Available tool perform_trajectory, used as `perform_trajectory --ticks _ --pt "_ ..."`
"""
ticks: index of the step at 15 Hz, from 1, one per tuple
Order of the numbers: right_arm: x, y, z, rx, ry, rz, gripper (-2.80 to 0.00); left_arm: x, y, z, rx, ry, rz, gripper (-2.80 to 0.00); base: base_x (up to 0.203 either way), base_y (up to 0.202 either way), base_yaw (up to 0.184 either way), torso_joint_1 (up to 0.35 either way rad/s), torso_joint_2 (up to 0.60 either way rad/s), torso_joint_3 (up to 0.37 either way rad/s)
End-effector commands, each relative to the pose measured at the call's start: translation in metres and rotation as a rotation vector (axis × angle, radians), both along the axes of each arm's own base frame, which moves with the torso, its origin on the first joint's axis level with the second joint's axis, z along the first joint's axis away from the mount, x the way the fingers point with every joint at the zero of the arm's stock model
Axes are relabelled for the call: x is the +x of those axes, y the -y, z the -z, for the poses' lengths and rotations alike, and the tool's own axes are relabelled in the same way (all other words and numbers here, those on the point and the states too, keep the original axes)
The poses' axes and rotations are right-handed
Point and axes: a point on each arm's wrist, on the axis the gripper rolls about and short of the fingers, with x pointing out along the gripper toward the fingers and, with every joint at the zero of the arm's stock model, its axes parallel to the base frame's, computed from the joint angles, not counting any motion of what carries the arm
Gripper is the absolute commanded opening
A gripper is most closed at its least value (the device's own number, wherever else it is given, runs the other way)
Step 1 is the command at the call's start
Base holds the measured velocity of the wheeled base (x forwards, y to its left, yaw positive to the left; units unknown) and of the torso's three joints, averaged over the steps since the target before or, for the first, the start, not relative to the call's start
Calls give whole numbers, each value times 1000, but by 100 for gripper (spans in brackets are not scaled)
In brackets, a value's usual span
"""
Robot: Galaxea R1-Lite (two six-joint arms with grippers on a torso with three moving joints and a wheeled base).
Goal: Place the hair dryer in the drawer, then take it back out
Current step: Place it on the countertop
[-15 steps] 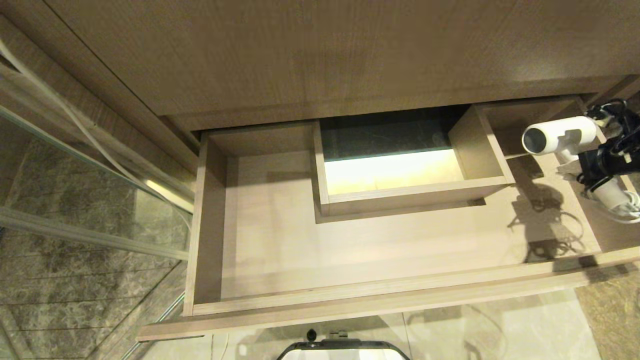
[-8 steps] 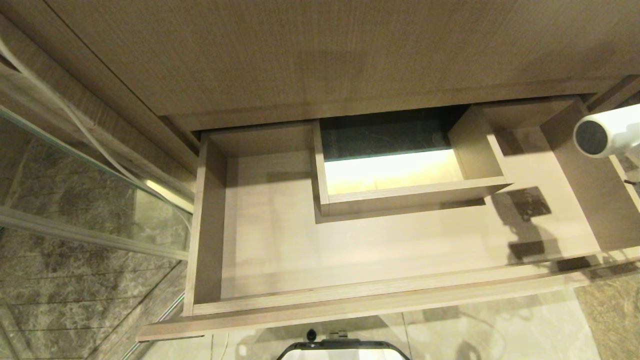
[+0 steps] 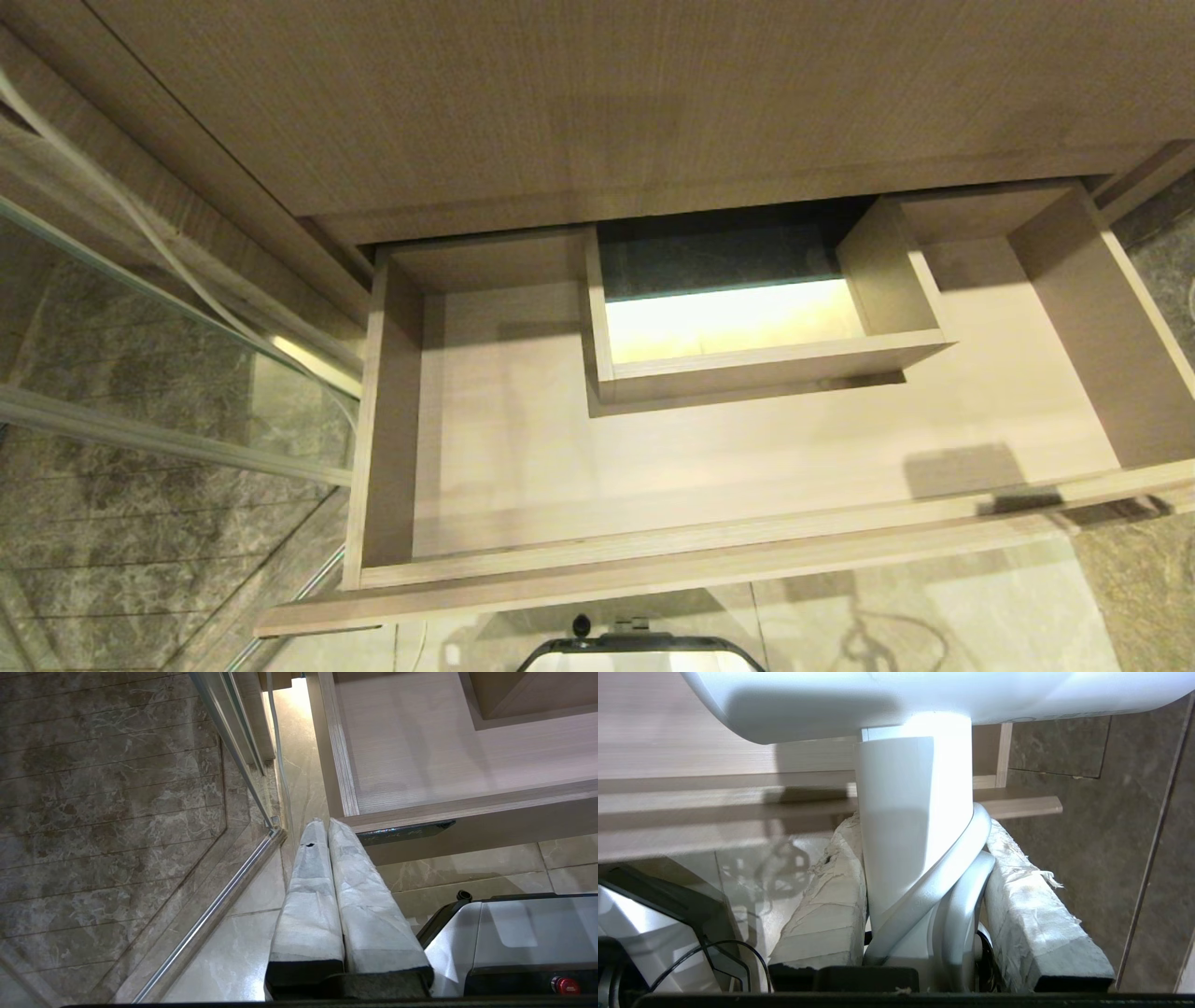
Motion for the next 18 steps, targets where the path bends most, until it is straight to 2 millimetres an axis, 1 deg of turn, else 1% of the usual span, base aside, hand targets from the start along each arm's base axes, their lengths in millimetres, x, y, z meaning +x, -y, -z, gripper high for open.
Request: perform_trajectory --ticks 1,3,5,7,10,16,18 --pt "-36 -17 1 -38 102 -69 -280 0 0 0 0 -1 -1 -280 0 0 0 0 0 0" --pt "-41 -18 0 -45 123 -83 -280 0 0 0 0 -1 -1 -280 0 0 0 0 0 0" --pt "-50 -21 -2 -52 151 -85 -280 0 0 0 0 0 -1 -280 0 0 0 0 0 0" --pt "-65 -25 4 -54 174 -80 -280 0 0 0 0 -1 -1 -280 0 0 0 0 0 0" --pt "-81 -30 15 -62 175 -86 -280 0 0 0 0 -1 1 -280 0 0 0 0 0 0" --pt "-94 -34 26 -66 189 -93 -280 0 0 0 0 -1 0 -280 0 0 0 14 -16 -4" --pt "-95 -34 26 -67 192 -96 -280 0 0 0 0 -1 -1 -280 0 0 0 199 -363 -153"
